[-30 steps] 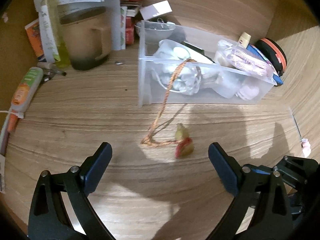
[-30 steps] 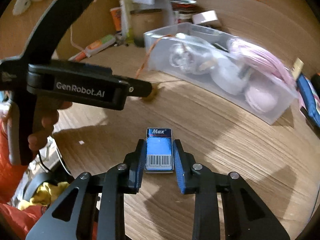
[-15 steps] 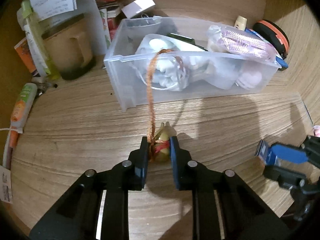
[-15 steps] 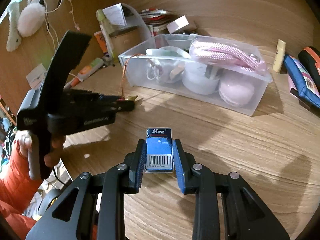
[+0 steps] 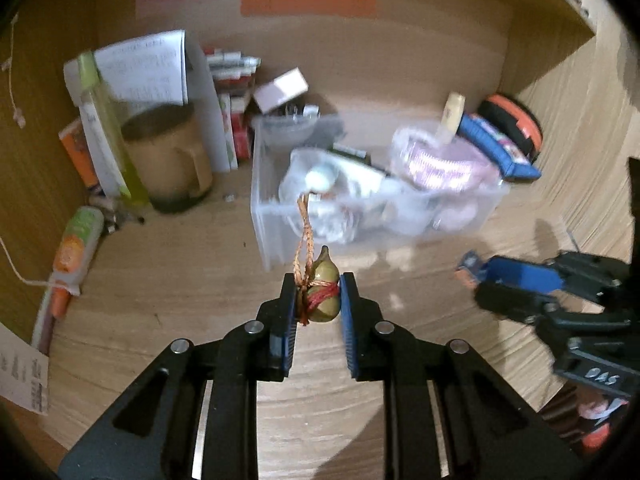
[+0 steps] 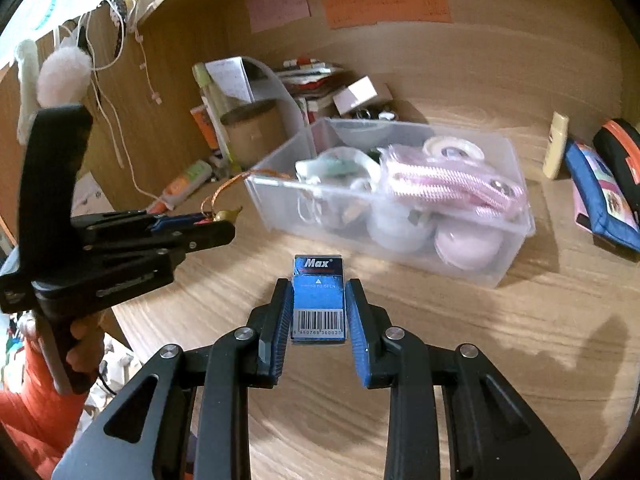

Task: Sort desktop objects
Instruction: 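Carry the Max box and ornament into the clear box and open both tools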

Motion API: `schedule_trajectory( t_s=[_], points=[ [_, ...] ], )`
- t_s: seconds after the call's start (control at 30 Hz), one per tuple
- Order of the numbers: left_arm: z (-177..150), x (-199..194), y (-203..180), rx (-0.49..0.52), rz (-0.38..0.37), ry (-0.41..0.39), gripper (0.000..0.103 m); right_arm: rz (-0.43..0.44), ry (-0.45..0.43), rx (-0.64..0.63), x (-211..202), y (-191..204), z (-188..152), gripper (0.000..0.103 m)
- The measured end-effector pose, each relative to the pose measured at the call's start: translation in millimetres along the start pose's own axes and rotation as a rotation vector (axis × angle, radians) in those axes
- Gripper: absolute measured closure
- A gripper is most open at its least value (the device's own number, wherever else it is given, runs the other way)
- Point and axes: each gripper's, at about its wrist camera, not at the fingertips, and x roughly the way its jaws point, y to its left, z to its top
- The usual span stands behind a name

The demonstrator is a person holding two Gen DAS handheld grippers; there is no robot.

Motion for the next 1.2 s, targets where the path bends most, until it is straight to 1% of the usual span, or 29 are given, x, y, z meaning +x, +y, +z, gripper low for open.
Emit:
schedule_trajectory(
  t_s=[0.17,0.3,0.43,0.6,0.67,0.77,0.87,1.0,1.1,1.2],
  points=[
    [18,-13,4,-0.008,0.017,-0.064,0.083,0.007,0.000,0.010,9,1,16,0.078],
    [29,-13,11,-0.024,0.015,-0.086,0.083,0.006,-0.019,0.018,12,1,33,0.078],
    [39,-1,19,-0.042,0.007,-0.075,0.083,-0.011,-0.041,0.008,15,3,48,0.078],
    [46,12,23,-0.052,-0.004,-0.068,0.083,-0.027,-0.046,0.009,25,-3,64,0.078],
    [49,15,24,-0.055,-0.018,-0.072,0.083,-0.053,-0.037,0.000,32,-6,70,0.078],
    [53,20,24,-0.054,-0.031,-0.078,0.083,-0.069,-0.007,-0.002,47,-12,79,0.078],
    [58,29,25,-0.049,-0.040,-0.073,0.083,-0.075,0.000,-0.003,55,-16,84,0.078],
    [63,41,29,-0.057,-0.050,-0.061,0.083,-0.099,-0.023,0.000,61,-22,93,0.078],
    [65,49,31,-0.058,-0.057,-0.052,0.083,-0.098,-0.015,0.012,68,-27,97,0.078],
    [65,57,33,-0.055,-0.067,-0.038,0.083,-0.124,-0.014,0.007,74,-27,99,0.078]
  ],
)
